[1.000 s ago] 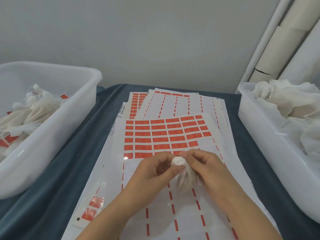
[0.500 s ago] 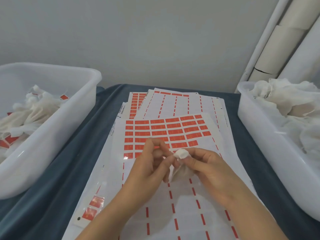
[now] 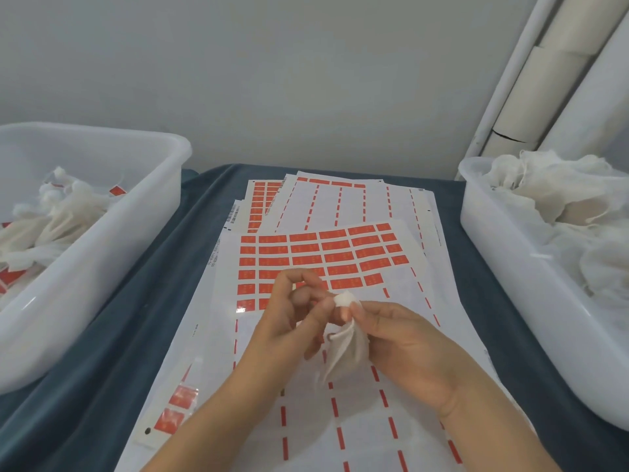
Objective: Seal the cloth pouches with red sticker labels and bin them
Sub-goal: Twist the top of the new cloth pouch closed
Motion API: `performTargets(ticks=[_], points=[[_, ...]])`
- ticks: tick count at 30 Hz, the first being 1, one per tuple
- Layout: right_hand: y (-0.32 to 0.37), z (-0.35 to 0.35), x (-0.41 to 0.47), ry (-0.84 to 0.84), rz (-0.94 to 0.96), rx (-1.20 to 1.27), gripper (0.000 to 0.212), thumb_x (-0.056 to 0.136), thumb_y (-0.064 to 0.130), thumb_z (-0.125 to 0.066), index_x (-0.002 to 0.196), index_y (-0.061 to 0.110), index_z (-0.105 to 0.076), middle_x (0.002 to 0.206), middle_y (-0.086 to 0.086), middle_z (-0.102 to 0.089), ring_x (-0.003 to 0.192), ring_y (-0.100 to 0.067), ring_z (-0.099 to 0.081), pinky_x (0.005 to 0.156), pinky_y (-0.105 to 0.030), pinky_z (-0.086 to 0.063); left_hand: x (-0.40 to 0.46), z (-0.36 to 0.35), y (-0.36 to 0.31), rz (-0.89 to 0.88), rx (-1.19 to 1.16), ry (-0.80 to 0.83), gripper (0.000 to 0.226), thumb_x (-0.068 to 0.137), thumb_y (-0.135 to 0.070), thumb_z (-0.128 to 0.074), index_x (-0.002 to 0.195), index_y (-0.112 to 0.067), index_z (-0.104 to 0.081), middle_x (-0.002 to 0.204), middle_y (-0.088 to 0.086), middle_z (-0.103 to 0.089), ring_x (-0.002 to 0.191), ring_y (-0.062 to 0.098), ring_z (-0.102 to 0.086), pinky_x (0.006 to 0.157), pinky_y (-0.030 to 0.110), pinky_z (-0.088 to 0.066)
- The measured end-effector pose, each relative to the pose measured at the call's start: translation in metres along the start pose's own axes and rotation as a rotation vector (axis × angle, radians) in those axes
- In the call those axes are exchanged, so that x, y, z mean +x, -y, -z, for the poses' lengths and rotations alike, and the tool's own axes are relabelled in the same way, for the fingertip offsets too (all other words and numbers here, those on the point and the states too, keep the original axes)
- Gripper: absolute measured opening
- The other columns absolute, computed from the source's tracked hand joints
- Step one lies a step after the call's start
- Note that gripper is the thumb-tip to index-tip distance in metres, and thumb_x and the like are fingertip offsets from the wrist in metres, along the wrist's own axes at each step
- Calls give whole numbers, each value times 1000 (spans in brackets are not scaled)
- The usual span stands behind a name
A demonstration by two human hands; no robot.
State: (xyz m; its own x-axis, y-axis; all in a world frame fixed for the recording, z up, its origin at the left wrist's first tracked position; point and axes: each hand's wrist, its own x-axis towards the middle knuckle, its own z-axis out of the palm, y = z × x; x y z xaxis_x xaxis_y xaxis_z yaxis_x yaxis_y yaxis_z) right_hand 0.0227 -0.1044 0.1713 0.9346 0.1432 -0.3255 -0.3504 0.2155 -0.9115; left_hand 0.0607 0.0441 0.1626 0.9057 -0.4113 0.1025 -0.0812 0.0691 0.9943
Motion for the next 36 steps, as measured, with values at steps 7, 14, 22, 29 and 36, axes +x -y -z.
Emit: performTargets(ticks=[7,14,22,29,36], points=[[-2,-7,2,-217,82,-204,30,73,44,-56,90,25,-73,101,6,-71,102,-19,-62,101,-41,-44,1,3,12,-170,464,-153,37,65,-76,-44,86,-45,-47,92,-28,-50,90,-8,-49,67,3,-43],[-5,-6,4,-217,123,-168,34,73,43,-58,97,24,-71,103,10,-70,104,-15,-62,101,-38,-44,0,2,10,-96,384,-78,23,72,-51,-46,64,-33,-58,65,-12,-60,71,-3,-55,66,7,-44],[-8,-9,7,-157,97,-151,34,72,47,-59,106,41,-60,111,14,-64,91,-7,-61,76,-20,-46,11,23,1,303,-440,-90,20,75,-29,-60,61,-18,-69,58,2,-55,49,8,-49,53,18,-48],[-12,-14,9,-101,71,-354,29,76,53,-52,104,60,-49,100,27,-64,95,4,-59,70,-12,-43,14,25,3,274,-858,-249,28,71,-21,-66,97,-10,-62,61,3,-55,49,10,-51,50,23,-49],[2,33,12,-670,200,-721,37,81,59,-47,116,47,-44,127,22,-48,112,-2,-48,90,-24,-42,8,24,-8,157,-515,-130,26,72,-46,-58,64,-25,-70,81,-3,-72,82,14,-69,86,34,-48]])
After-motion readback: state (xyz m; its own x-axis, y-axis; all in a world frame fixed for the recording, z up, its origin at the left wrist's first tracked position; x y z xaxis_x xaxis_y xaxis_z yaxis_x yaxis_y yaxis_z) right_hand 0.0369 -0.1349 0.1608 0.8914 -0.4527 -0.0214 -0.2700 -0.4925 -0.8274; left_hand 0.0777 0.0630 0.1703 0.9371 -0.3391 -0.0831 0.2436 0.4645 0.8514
